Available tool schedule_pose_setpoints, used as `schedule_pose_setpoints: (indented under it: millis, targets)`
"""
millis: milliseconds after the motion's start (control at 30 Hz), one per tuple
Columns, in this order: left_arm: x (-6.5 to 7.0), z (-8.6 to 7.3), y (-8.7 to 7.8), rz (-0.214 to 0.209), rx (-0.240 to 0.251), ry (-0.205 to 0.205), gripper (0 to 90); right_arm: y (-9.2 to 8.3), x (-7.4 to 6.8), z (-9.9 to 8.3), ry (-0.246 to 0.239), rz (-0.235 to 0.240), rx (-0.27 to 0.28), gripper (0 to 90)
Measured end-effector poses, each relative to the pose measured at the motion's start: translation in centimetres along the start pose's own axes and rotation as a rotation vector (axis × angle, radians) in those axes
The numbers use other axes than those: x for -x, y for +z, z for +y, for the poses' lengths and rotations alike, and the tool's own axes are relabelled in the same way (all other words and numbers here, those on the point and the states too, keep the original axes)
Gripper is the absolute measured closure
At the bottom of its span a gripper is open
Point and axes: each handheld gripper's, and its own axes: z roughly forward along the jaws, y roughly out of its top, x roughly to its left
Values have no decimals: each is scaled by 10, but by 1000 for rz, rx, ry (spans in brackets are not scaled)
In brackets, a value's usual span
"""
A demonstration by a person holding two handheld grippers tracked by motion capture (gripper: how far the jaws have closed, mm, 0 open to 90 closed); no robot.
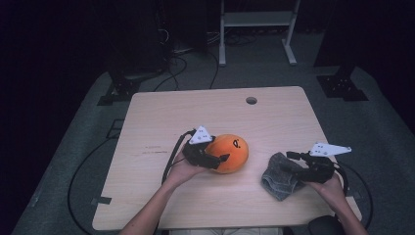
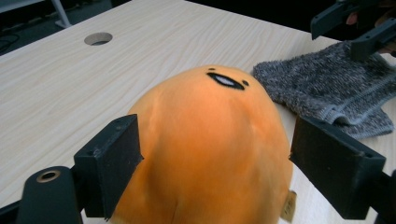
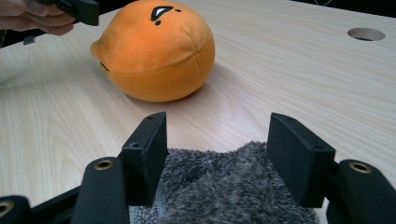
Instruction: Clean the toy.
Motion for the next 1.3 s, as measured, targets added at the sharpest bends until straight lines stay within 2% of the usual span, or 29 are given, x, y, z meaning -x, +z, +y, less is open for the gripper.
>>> schedule_pose_setpoints:
  millis: [400,667,1300]
  targets:
    - [3,-16,-18,-10,-8,-13,149,1,-2,1,-3,-3,-3,367]
    - [3,-26,-30,12,-1,-14,143,0,-3,1,-8,-2,1,365]
    - [0,-57,-55,67,-13,-60,111,2,-5,0,-6,2,-9,361]
